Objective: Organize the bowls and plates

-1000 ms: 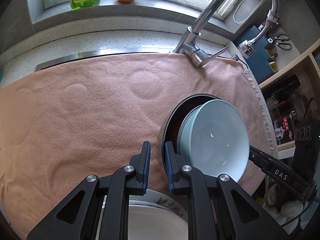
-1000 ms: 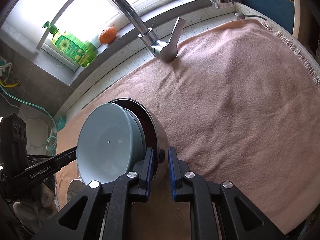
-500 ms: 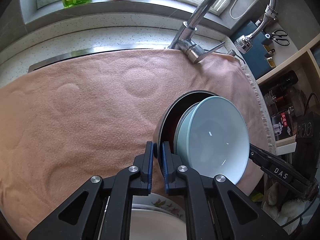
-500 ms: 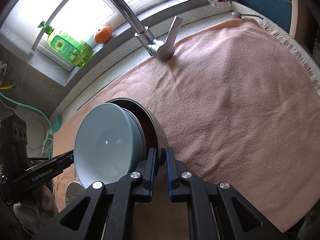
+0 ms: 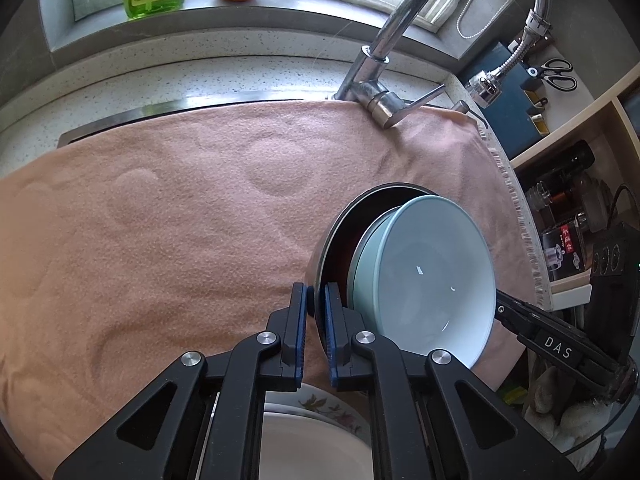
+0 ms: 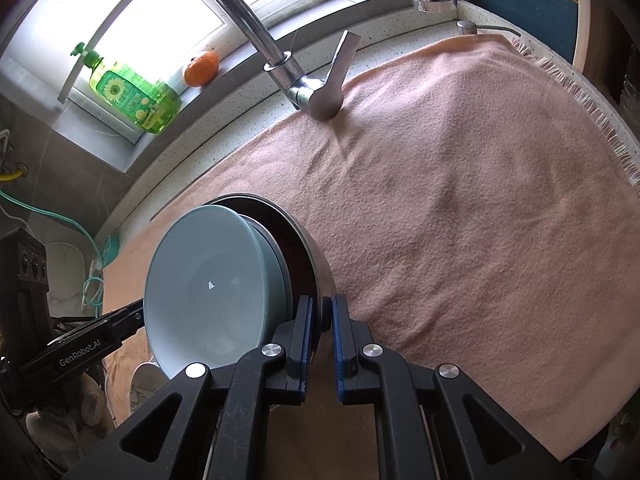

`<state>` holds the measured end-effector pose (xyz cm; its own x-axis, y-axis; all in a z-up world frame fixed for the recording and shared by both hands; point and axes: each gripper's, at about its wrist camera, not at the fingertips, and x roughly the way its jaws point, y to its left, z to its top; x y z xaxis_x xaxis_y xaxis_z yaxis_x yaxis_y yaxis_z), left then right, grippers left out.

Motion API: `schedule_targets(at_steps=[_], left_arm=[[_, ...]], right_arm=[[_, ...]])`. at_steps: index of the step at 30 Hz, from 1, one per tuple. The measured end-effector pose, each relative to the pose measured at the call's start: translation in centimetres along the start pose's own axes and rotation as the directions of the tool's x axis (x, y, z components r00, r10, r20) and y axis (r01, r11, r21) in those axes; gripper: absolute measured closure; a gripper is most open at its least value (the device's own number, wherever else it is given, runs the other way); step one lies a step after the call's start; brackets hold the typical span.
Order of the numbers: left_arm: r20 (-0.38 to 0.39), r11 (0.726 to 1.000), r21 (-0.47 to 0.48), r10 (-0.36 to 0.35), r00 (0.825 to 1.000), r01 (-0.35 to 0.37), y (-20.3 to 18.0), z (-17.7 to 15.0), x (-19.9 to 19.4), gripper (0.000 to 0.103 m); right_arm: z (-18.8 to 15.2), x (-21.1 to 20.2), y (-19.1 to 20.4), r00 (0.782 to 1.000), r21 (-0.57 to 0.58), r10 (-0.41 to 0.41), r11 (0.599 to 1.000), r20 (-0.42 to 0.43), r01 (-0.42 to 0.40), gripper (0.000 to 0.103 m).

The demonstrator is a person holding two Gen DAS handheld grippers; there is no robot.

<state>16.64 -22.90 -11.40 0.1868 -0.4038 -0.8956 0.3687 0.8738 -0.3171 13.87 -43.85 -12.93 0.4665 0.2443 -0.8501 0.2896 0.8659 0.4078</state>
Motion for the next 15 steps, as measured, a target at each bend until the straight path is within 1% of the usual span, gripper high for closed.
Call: schedule_targets(at_steps=[6, 15], left_arm=[[0.008, 1.0, 0.0, -0.003, 1.0, 0.003, -0.2, 0.1, -0.6, 0.096], [0.033, 1.0, 0.002, -0.019, 0.999, 0.019, -0.4, -0.1, -2.3, 0.096]], right_arm=[[0.0, -0.6, 0.1, 1.0, 0.01, 0.001, 1.0, 0.008, -0.001, 0.095], [0.1, -2.3, 1.1, 1.0, -0.006, 0.005, 1.0, 0.028, -0.005, 0.095]])
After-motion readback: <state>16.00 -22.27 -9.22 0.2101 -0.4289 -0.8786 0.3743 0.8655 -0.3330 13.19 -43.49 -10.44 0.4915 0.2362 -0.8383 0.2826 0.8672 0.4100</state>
